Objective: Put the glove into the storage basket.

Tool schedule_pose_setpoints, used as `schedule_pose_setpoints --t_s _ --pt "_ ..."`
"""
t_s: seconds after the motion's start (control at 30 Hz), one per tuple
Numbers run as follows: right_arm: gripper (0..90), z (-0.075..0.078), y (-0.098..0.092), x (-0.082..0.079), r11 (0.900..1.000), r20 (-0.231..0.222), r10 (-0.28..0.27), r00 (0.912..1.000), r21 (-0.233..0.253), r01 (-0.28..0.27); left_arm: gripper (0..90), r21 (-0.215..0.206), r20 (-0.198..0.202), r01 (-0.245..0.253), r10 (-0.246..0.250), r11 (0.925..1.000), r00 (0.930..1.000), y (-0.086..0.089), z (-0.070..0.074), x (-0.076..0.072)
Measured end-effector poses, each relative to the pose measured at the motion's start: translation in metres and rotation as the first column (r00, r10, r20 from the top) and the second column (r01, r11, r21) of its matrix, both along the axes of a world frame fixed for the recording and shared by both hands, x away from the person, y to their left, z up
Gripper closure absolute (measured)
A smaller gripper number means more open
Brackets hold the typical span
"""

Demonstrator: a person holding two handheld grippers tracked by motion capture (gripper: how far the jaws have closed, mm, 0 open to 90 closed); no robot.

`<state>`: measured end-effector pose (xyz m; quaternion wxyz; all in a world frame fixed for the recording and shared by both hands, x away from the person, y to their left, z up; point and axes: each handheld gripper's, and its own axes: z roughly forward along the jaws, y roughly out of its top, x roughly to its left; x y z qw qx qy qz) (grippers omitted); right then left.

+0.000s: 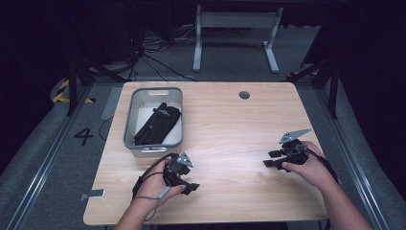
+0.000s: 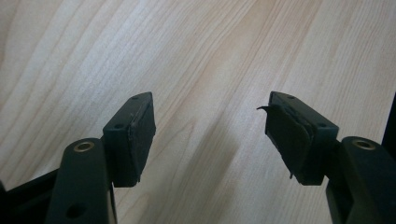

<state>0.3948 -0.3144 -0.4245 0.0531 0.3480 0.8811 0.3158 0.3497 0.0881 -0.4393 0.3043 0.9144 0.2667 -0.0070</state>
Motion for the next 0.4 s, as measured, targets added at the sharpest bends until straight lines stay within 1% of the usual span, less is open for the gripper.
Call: schedule_pose_setpoints --t_s 0.03,0.07,0.13,0.2,0.23,0.27,0.33,0.37,0.4 --pt "48.7 -0.0006 0.0005 0.0 1.0 0.0 0.003 1.0 -0.002 -0.003 33.7 0.0 0.0 0.0 0.0 1.0 1.0 0.0 0.0 0.0" --pt "48.3 -0.0011 0.0009 0.0002 1.0 -0.002 0.007 1.0 -0.002 -0.007 33.4 0.001 -0.001 -0.024 0.024 0.9997 0.9997 0.0017 -0.0001 0.0016" --pt "47.9 -0.0019 0.0019 -0.0001 1.0 -0.001 0.005 1.0 -0.008 -0.005 32.9 -0.011 -0.008 -0.056 0.056 0.9984 0.9984 0.0047 0.0008 0.0029" --pt "47.4 -0.002 0.0022 -0.0003 1.0 0.0 0.007 1.0 -0.009 -0.007 31.7 -0.014 -0.014 -0.074 0.074 0.9971 0.9971 0.0073 0.001 0.0038" --pt "47.0 -0.002 0.0024 -0.0002 1.0 0.002 0.006 1.0 -0.008 -0.006 31.4 -0.014 -0.014 -0.074 0.074 0.9971 0.9971 0.0073 0.001 0.0038" --pt "46.6 -0.0021 0.0025 -0.0001 1.0 0.006 0.007 1.0 -0.007 -0.007 31.4 -0.01 -0.007 -0.091 0.091 0.9958 0.9958 0.0084 -0.0008 0.0048" --pt "45.5 -0.0035 0.0033 0.0005 1.0 0.022 0.005 0.9997 -0.008 -0.005 30.3 -0.016 0.011 -0.111 0.111 0.9937 0.9937 0.0085 -0.0029 0.0061" --pt "45.2 -0.0044 0.0039 0.0008 1.0 0.029 0.01 0.9995 -0.014 -0.01 29.4 -0.022 0.021 -0.118 0.119 0.9927 0.9927 0.0086 -0.0036 0.0067" --pt "44.9 -0.0055 0.0043 0.0013 1.0 0.043 0.016 0.999 -0.018 -0.016 28.4 -0.022 0.021 -0.118 0.119 0.9927 0.9927 0.0086 -0.0036 0.0067"
